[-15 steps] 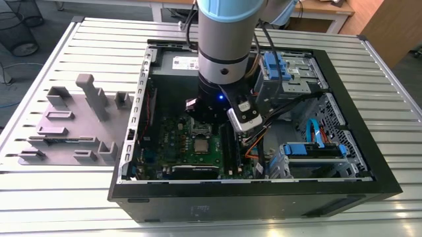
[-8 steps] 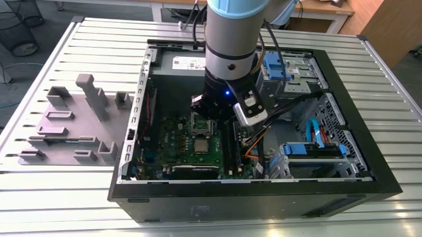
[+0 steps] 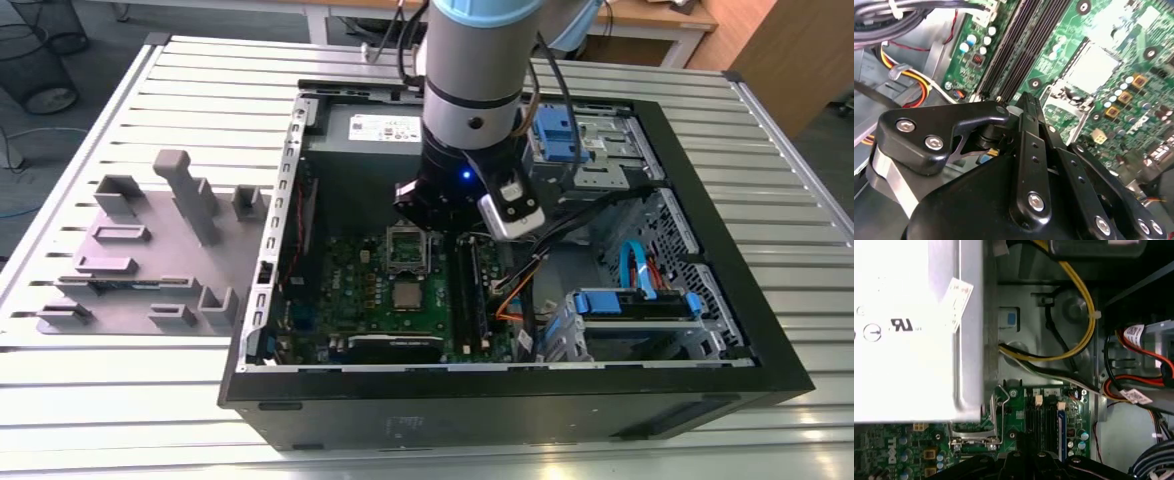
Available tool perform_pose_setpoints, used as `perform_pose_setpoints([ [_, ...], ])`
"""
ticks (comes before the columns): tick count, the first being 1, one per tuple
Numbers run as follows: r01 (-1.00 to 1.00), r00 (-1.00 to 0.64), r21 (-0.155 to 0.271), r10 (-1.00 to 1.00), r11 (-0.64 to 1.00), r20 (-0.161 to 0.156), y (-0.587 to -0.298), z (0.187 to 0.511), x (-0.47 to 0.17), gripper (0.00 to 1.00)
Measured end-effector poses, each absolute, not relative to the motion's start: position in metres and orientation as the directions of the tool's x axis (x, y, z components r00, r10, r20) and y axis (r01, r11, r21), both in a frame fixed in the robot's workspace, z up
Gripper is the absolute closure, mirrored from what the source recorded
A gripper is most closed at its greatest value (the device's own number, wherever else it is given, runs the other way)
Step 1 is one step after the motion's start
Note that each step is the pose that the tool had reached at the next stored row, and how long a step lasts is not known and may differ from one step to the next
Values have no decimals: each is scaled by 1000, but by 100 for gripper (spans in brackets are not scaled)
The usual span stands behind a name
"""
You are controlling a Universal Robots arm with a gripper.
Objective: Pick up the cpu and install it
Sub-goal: 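Close the cpu cover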
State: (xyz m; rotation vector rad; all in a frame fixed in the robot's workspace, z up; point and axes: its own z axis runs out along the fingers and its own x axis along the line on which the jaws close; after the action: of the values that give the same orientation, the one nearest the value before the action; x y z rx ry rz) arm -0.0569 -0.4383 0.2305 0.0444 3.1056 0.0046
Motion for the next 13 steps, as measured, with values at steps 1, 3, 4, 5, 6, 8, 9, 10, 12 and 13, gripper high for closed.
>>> perform_pose_setpoints([
  [1,26,-999,3,26,1000,-36,-437,230,-57,90],
  [3,11,-999,4,11,1000,-37,-436,228,-57,90],
  [4,-2,-999,3,-2,1000,-37,-436,228,-57,90],
  [5,-16,-999,3,-16,1000,-38,-436,227,-57,90],
  [6,-29,-999,3,-29,1000,-38,-436,227,-57,90],
  [8,-56,-998,3,-56,998,-39,-436,225,-57,90],
  [9,-70,-997,3,-70,998,-39,-436,225,-57,90],
  [10,-86,-996,3,-86,996,-39,-436,224,-57,90],
  [12,-117,-992,3,-117,993,-39,-436,224,-57,90],
  [13,-128,-991,3,-127,992,-39,-436,224,-57,90],
])
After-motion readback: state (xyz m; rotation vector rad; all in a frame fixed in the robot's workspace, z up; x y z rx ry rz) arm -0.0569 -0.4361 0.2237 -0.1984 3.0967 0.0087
